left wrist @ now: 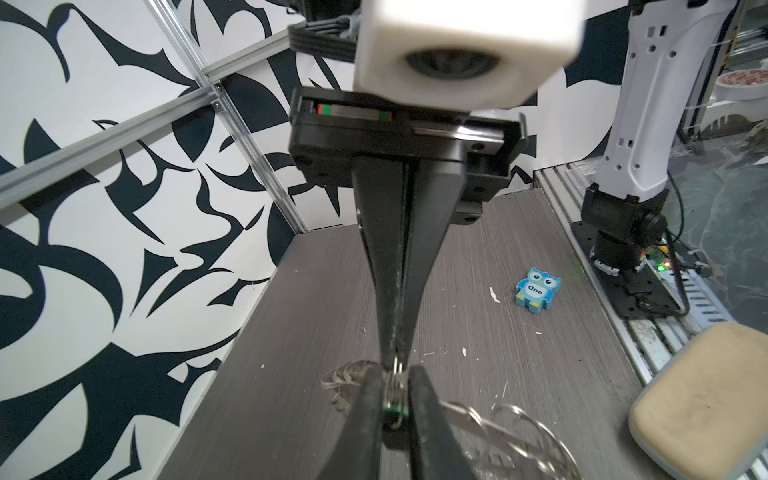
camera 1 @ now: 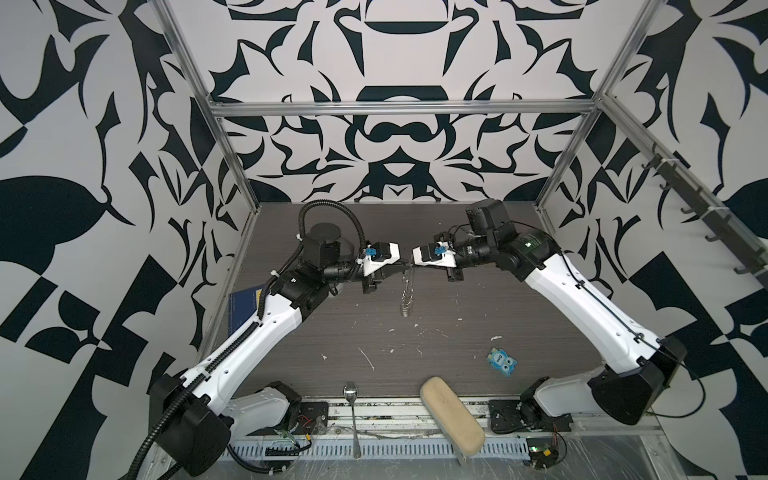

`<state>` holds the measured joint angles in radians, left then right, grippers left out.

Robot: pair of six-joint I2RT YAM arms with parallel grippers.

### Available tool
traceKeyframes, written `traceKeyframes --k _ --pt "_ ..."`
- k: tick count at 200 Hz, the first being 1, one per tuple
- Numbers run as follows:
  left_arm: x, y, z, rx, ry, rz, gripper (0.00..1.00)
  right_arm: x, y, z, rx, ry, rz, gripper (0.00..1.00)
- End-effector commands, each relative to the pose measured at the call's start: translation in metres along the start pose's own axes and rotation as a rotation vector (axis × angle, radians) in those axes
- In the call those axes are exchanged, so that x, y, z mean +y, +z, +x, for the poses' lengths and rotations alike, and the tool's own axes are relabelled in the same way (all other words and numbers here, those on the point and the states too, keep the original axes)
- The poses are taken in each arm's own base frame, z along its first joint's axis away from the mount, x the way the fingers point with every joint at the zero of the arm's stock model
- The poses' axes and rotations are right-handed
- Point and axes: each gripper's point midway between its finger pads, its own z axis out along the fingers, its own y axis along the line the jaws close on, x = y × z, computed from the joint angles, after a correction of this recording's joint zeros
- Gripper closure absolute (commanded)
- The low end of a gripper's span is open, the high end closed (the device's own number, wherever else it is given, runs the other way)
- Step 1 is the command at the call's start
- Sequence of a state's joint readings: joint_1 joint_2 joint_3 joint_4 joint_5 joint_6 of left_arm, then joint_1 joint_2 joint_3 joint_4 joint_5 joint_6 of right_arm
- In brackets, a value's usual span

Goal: Remove the keys from the keyring

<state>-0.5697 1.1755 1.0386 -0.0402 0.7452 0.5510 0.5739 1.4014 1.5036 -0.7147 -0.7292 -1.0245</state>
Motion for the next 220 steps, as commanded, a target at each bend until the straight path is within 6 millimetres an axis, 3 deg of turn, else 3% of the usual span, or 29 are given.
traceKeyframes --k 1,26,124,174,220 --pt "0.002 -0.001 -0.007 0.012 0.03 0.002 0.88 -0.001 -0.018 -0.031 -0.066 -0.071 0.03 1.0" --pt "0.0 -0.002 -0.005 0.035 0.034 0.013 0.8 -0.002 -0.02 -0.034 -0.069 -0.075 0.032 1.0" --pt "-0.007 0.001 -0.005 0.039 0.009 0.085 0.82 -0.001 -0.018 -0.035 -0.068 -0.076 0.023 1.0" --pt "-0.006 0.002 -0.004 0.05 0.016 0.087 1.0 0.0 -0.018 -0.038 -0.071 -0.079 0.018 1.0" --pt "-0.004 -0.005 0.005 0.114 0.054 0.044 1.0 0.001 -0.021 -0.041 -0.077 -0.088 0.026 1.0"
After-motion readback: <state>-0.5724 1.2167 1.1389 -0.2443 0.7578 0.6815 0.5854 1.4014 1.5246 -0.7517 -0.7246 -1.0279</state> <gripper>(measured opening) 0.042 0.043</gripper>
